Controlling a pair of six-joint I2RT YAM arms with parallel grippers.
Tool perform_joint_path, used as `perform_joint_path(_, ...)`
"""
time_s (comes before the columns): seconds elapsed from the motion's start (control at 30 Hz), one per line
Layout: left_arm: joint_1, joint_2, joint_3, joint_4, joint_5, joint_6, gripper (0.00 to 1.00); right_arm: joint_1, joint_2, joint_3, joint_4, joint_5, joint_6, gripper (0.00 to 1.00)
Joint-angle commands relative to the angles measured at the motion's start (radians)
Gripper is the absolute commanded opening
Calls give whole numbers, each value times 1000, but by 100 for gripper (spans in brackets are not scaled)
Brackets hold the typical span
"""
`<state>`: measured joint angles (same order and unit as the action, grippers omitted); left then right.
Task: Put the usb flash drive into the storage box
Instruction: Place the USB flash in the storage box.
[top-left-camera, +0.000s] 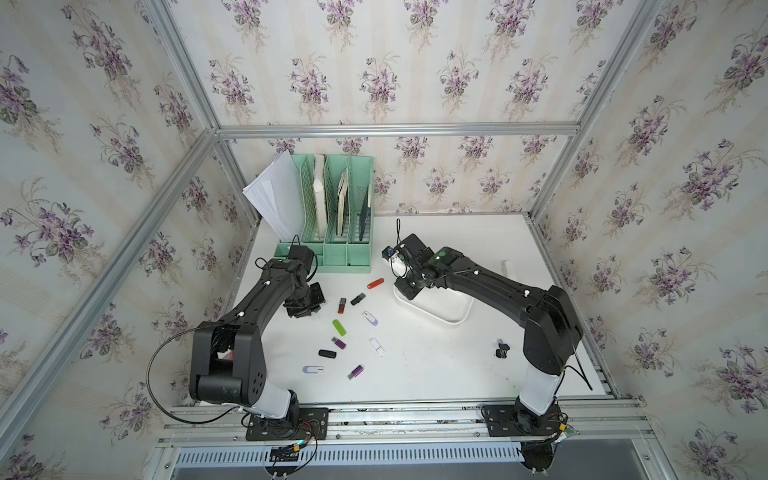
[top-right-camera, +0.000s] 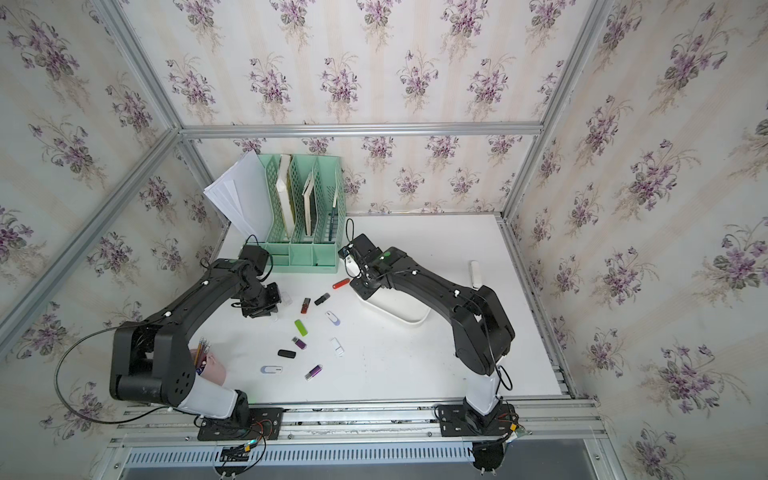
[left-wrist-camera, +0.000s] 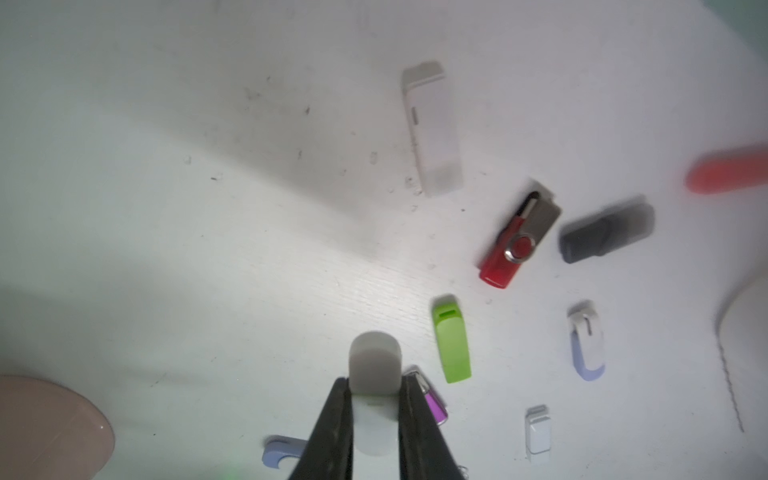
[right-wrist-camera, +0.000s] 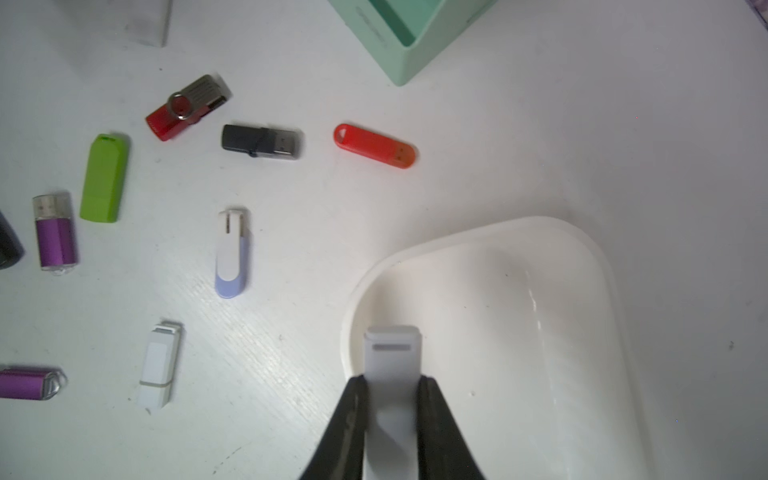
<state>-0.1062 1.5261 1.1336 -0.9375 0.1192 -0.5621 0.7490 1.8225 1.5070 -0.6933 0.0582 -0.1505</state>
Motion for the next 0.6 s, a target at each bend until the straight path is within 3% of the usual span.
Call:
perform_joint_path(0.0,-53,21,88,-74,-22,-19,10,-44,-18,-37,-21,32,-2,18)
perform_joint_path(0.23,-227,167,361,-142,-30,-44,10,-134,-22,-160,39,41,16,18)
perform_joint_path(0.57,-408,383,648,-182,-18,-65,10,-173,61,-215,113,58,39,19)
